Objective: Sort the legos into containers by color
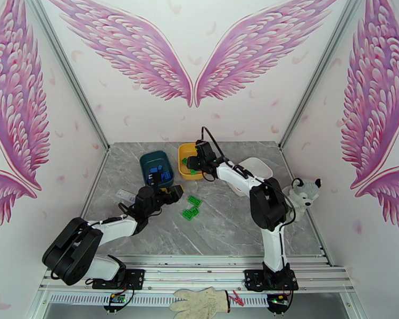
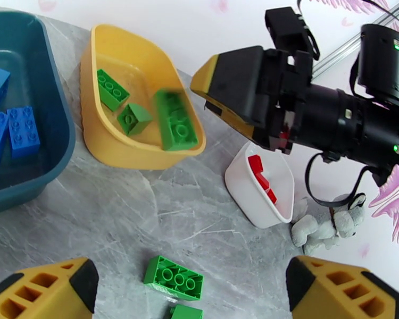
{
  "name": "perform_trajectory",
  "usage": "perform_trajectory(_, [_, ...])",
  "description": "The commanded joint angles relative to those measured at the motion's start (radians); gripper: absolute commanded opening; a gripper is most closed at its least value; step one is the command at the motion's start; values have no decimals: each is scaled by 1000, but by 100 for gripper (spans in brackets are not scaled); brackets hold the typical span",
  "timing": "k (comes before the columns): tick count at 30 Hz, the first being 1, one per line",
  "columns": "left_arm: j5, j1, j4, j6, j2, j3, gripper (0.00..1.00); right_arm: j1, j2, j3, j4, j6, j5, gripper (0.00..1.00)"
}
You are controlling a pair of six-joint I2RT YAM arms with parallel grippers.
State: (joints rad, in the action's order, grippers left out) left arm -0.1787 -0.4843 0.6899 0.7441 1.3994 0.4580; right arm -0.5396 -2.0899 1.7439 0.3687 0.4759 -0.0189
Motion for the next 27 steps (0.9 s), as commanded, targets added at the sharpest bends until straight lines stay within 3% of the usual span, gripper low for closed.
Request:
perform_trajectory(1, [1, 12, -19, -8, -46, -24, 99, -5, -3, 36, 63, 1, -23, 63])
perform_trajectory(16, [8, 19, -47, -9, -106, -44, 99, -90, 327, -498, -119, -90, -24, 80])
perform_trajectory(27, [15, 20, -52, -9, -106, -44, 99, -242, 448, -781, -185, -123, -91, 75])
